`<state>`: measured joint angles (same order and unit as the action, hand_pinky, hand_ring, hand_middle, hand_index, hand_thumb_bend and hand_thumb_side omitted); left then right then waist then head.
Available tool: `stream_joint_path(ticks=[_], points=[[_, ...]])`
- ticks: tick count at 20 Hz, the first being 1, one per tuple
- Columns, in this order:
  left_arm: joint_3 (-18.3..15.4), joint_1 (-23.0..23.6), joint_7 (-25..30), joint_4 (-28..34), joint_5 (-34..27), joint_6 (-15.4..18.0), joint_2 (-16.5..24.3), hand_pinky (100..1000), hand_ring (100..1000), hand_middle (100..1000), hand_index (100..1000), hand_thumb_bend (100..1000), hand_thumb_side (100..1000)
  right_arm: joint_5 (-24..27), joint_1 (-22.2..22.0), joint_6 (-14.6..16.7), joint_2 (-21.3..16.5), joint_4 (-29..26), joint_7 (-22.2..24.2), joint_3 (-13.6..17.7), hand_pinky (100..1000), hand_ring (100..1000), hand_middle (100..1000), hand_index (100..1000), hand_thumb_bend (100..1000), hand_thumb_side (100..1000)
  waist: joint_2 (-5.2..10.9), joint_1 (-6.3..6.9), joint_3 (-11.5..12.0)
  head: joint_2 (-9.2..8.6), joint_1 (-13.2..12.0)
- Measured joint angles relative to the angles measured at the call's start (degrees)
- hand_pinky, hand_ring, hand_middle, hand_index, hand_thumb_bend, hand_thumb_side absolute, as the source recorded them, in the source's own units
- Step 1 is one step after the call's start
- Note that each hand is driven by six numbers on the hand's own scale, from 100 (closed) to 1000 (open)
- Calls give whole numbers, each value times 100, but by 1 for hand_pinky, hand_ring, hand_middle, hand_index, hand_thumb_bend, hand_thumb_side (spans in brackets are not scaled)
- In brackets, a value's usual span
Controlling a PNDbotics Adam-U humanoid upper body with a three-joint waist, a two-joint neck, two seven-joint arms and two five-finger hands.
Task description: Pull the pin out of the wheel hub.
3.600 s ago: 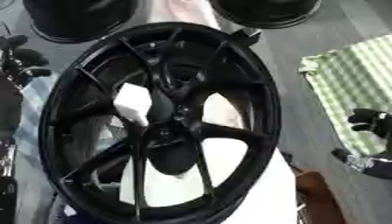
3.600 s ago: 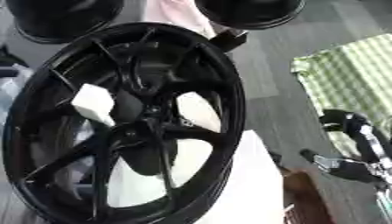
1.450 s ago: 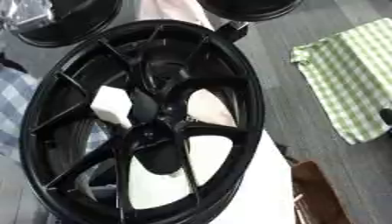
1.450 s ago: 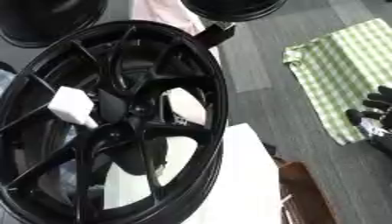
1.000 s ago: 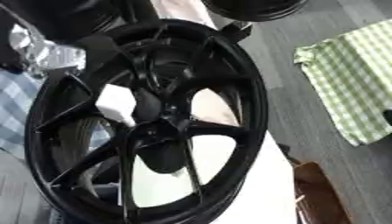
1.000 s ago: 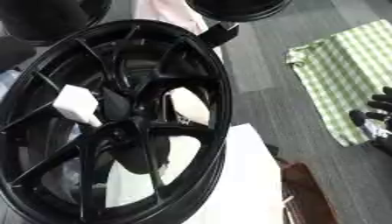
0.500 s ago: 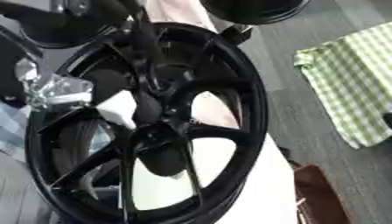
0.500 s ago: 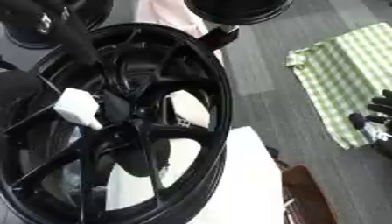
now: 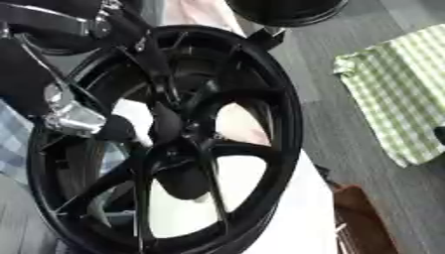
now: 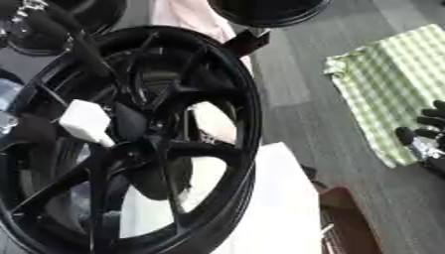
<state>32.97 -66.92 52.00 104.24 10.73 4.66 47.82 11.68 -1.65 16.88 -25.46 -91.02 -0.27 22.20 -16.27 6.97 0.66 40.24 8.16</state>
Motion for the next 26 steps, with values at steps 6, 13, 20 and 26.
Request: stream_joint_path(ticks=[6,13,20,26], points=[[-1,76,4,-20,66,-36,0,869,797,717,909,547,1000,-2,7,1,0,0,-1,0,687,750,700,825,664,285,0,2,-24,1,-9],[71,165,2,-90,15,59,0,839,779,682,884,513,959,-5,8,1,0,2,-8,0,684,745,698,823,665,286,0,3,-25,28,-30],[125,293,3,-377,182,68,0,829,781,686,882,486,665,-5,14,1,0,2,-49,0,683,743,696,822,660,296,-4,3,-57,47,-46],[179,403,-3,-569,254,78,-13,822,781,683,883,463,582,-5,17,-10,0,2,-66,-1,682,742,695,821,657,300,-14,1,-63,50,-53]])
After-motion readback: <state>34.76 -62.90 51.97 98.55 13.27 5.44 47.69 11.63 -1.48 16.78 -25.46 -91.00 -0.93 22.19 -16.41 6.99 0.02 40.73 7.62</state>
